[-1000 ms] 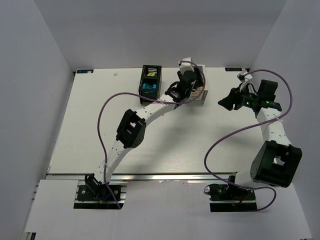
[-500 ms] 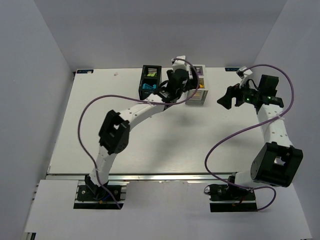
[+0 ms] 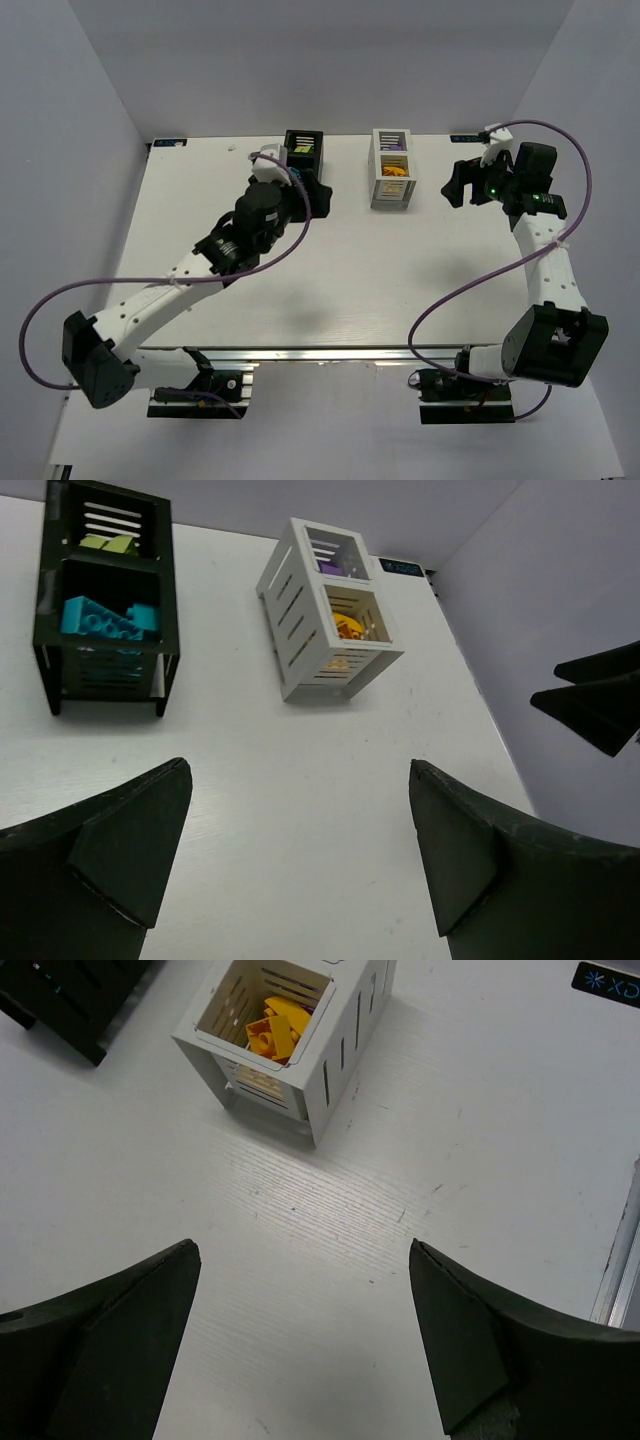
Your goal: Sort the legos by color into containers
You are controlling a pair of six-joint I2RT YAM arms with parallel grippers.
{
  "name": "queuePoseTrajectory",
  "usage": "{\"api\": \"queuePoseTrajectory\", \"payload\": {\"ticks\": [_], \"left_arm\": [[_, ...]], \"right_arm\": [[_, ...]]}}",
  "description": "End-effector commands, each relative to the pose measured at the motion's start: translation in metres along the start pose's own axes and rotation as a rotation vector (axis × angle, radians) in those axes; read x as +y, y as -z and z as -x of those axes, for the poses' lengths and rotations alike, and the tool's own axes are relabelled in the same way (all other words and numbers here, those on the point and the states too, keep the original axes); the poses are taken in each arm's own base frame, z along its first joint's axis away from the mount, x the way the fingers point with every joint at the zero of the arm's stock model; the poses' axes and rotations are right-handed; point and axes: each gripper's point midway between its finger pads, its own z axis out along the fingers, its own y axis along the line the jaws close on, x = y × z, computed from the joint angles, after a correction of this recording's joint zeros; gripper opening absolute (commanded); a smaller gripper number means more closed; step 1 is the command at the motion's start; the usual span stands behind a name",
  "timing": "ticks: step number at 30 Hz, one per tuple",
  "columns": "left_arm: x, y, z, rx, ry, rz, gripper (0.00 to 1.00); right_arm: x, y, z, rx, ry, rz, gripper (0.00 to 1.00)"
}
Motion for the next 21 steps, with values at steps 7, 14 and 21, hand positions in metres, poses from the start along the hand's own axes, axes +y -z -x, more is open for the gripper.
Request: {"api": "queuePoseTrajectory", "payload": {"ticks": [7, 14, 21], "left_arm": [[0.031, 0.036, -0.003, 0.004, 0.016, 0.072, 0.98], [0.034, 0.035, -0.011, 0.023, 0.023, 0.065, 0.98], [0.034, 0.031, -0.017, 0.039, 0.025, 0.064, 0.98]], "right_arm": [[-0.007, 0.026, 0.033, -0.109, -0.030, -0.126, 0.90], [-0.004, 0.026, 0.016, -0.077, -0.029, -0.123, 0.89], [0.001, 0.023, 0.007, -0.058, -0.055, -0.100, 0.89]]}}
